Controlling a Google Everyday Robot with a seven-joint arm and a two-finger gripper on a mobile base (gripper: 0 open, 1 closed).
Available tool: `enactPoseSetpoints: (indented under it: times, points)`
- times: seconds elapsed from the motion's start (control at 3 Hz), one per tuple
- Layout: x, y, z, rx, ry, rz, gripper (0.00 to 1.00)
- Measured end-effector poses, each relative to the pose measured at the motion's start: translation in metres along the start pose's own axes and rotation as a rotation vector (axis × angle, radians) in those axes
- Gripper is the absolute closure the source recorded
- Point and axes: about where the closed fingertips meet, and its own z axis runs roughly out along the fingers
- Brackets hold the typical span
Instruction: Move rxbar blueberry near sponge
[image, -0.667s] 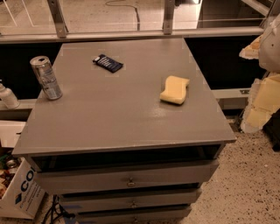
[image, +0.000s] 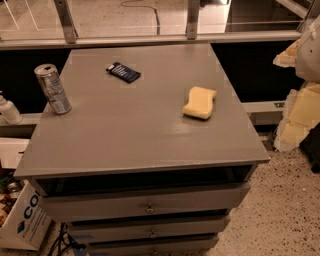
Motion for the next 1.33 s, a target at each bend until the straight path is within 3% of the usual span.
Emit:
enactPoseSetpoints:
  times: [0.33, 0.67, 1.33]
  points:
    - [-0.005, -0.01, 0.007, 0.014, -0.045, 0.0, 0.0]
    - [-0.013, -0.036, 0.019, 0.028, -0.139, -0.016, 0.0]
    - [-0.04, -0.089, 0.056, -0.029, -0.376, -0.057, 0.0]
